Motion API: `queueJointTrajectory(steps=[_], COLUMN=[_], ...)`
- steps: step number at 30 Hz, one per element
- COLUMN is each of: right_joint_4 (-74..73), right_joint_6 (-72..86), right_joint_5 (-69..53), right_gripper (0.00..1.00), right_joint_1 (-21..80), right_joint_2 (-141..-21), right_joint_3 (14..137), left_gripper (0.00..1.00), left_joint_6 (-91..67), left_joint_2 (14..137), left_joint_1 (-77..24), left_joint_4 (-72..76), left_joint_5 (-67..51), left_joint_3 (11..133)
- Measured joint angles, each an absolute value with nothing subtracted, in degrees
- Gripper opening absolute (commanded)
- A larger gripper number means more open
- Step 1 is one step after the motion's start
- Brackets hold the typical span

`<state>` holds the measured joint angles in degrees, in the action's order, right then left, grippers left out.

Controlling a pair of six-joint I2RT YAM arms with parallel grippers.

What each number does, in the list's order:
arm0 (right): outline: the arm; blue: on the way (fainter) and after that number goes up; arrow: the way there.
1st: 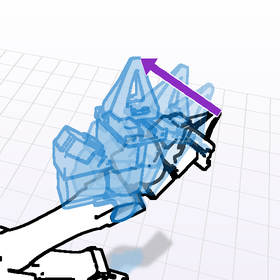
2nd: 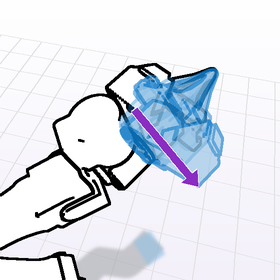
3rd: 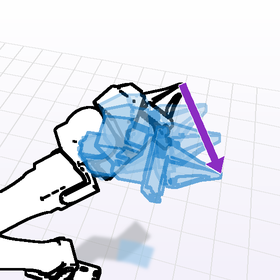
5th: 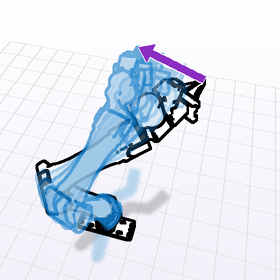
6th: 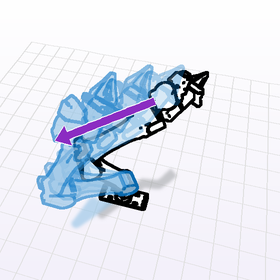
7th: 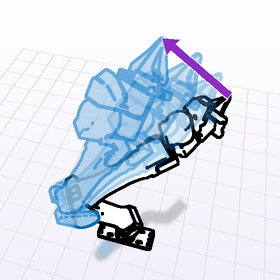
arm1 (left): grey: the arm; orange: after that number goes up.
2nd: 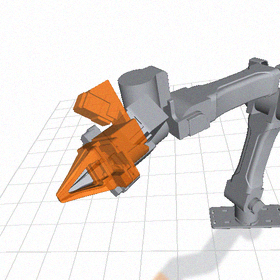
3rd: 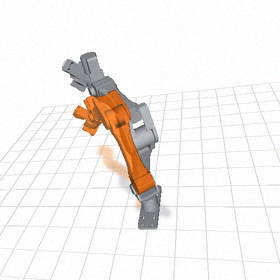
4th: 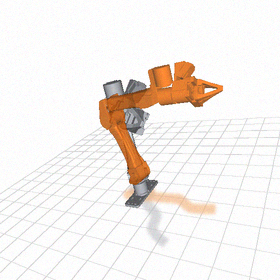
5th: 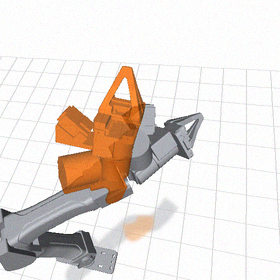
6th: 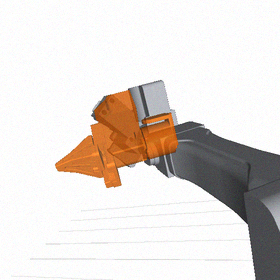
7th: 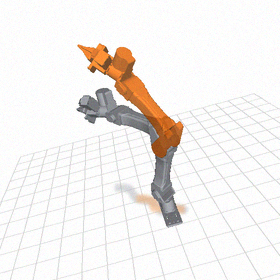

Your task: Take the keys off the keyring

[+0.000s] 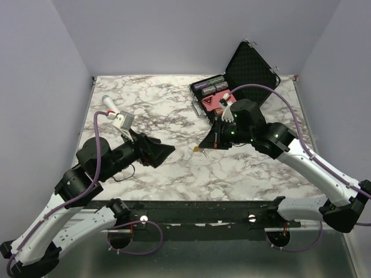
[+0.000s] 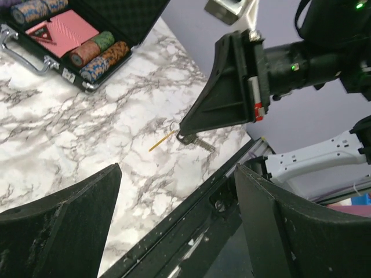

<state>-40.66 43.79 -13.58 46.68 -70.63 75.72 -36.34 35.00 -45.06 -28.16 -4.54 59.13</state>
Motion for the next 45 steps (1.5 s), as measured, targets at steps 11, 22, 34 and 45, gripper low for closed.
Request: queueJointTrajectory(steps=[11, 22, 34, 45], right_joint_4=[-36.8, -18.6, -5.4, -2.5], right_joint_6=[45.5, 42.4, 40.5, 40.6], right_joint_5=[-13.9, -29.1, -40.1, -42.4], right_gripper=[0.01, 0.01, 0.01, 0.01], right_joint_1=[46.7, 46.7, 46.7, 46.7], right_joint_2=[-65.8, -61.4, -59.1, -59.4], right_joint_3=[75.7, 70.0, 67.7, 67.7], left_gripper=[0.78, 0.59, 0.42, 0.34], left_joint_6=[-30.9, -31.4, -36.1, -38.1], left_joint_2=[38.1, 42.5, 47.4, 47.8], left_joint_1=[-43.4, -40.2, -39.7, -39.7], left_joint_4=[-34.8, -28.8, -20.4, -17.2], left_joint_5=[-9.2, -26.3, -38.0, -39.9], left_joint_3=[65.3, 68.1, 68.6, 68.6])
